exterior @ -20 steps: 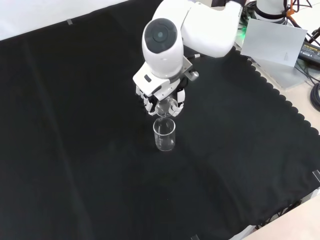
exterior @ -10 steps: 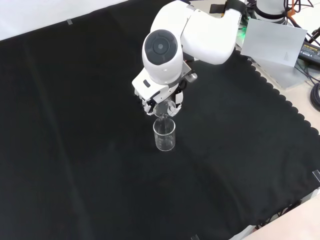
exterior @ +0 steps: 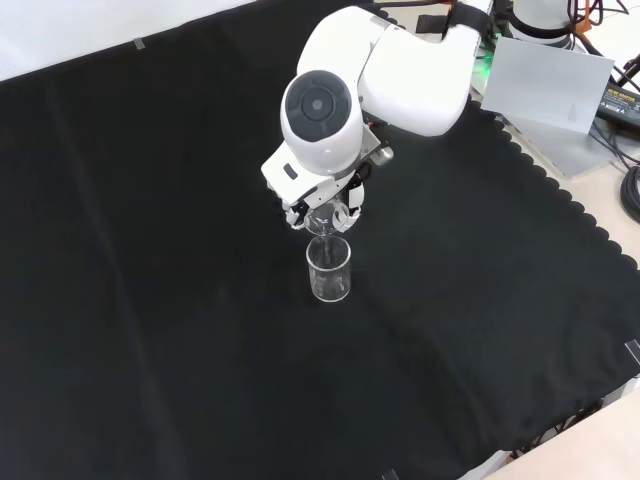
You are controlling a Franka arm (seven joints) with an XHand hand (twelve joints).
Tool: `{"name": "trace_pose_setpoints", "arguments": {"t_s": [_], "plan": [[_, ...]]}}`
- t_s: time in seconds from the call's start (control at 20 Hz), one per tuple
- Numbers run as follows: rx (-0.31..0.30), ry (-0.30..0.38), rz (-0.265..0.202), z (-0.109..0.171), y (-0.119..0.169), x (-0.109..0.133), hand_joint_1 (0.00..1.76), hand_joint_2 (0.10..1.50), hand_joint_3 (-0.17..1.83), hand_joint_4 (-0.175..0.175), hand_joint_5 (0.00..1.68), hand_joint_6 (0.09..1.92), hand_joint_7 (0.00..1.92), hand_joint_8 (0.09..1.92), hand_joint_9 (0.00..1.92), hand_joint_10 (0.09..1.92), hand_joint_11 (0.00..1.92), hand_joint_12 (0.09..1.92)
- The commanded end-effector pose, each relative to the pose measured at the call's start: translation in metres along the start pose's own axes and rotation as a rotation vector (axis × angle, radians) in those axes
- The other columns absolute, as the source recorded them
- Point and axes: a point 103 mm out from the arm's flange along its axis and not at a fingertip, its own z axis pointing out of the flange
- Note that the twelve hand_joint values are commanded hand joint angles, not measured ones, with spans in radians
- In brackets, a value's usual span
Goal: Pour the water from the handheld beaker into the one on the table.
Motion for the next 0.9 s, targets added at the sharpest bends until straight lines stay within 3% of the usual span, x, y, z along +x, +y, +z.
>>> {"name": "trace_pose_setpoints", "arguments": {"t_s": [0.05,0.9], "plan": [[0.005,-0.012,0.002,-0.001,-0.001,0.002,1.19,0.6,0.72,-0.102,1.32,0.62,1.68,0.44,1.55,0.61,1.4,0.75],[0.022,-0.051,0.001,-0.007,-0.007,0.013,1.19,0.61,0.72,-0.099,1.32,0.63,1.67,0.45,1.55,0.61,1.39,0.76]]}}
